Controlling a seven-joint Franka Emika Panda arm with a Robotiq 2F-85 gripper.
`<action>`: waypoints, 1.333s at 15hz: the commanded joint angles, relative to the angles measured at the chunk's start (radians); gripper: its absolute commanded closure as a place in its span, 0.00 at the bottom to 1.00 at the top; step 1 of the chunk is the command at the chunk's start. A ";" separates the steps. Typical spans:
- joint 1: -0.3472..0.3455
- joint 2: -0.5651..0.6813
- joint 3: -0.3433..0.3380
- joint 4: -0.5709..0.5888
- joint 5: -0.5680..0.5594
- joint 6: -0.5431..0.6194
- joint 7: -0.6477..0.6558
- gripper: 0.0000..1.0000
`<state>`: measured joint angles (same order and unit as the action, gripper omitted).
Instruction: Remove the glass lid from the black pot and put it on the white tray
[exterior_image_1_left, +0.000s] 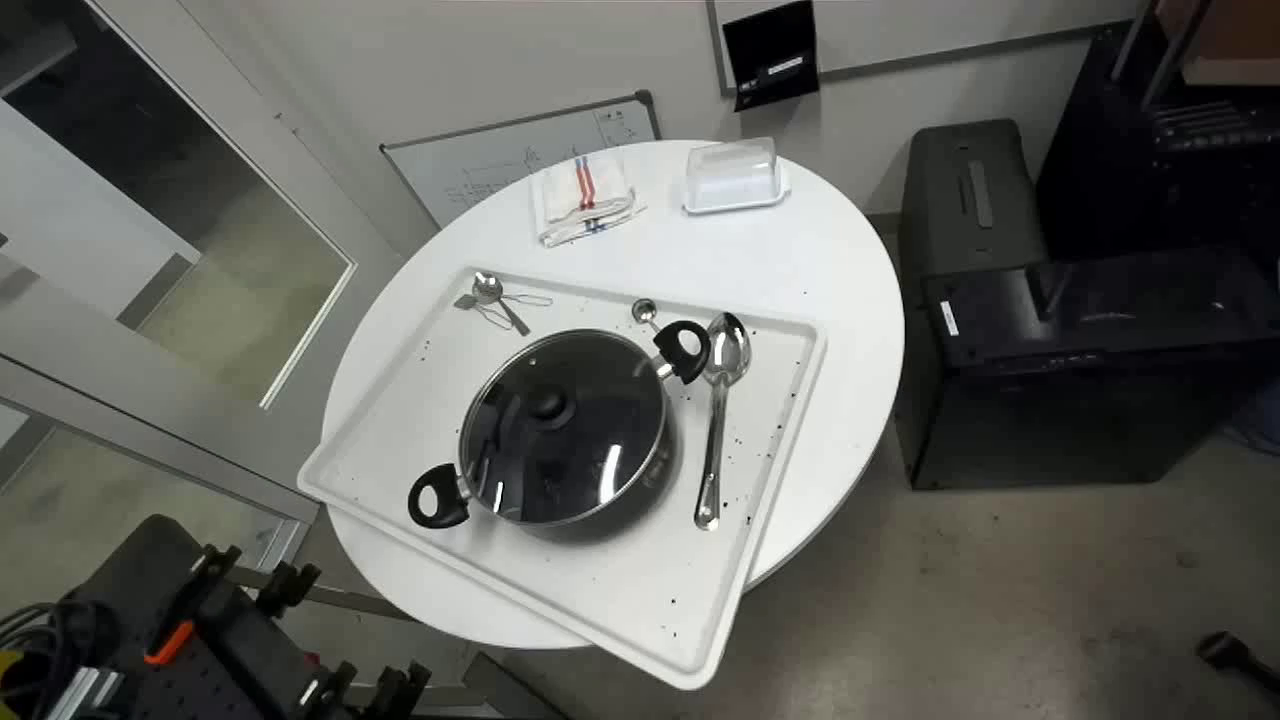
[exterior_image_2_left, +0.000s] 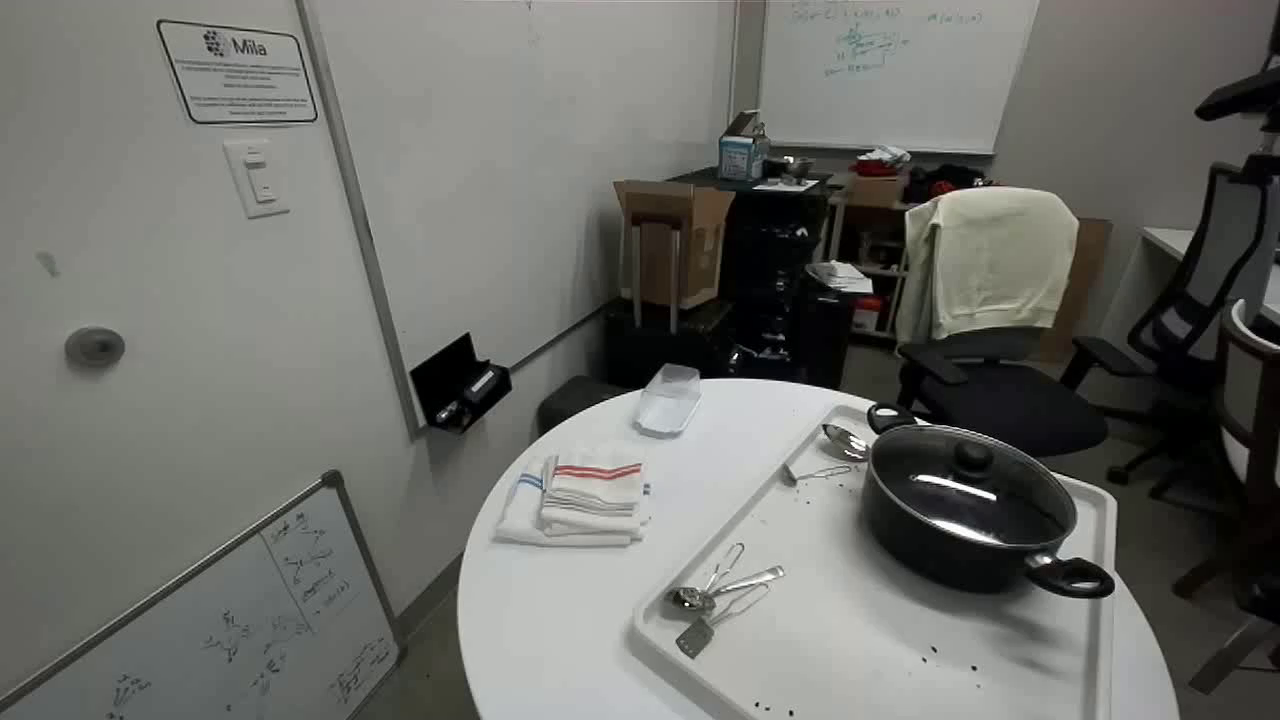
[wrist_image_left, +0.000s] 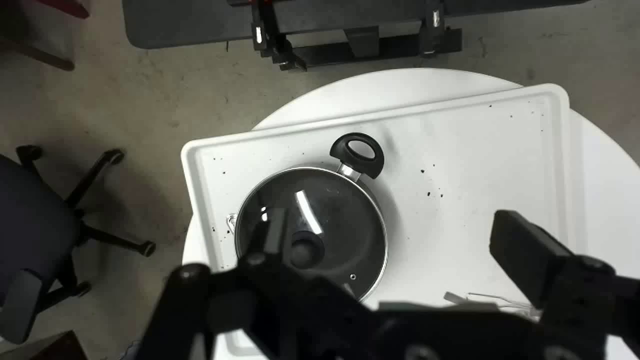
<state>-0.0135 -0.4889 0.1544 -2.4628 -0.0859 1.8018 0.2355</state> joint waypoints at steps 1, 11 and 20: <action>0.016 0.002 -0.014 0.002 -0.006 -0.002 0.006 0.00; 0.012 0.023 -0.028 0.004 -0.005 0.016 -0.007 0.00; -0.002 0.165 -0.127 0.004 0.035 0.172 -0.097 0.00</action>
<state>-0.0138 -0.3808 0.0624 -2.4707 -0.0795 1.9231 0.1918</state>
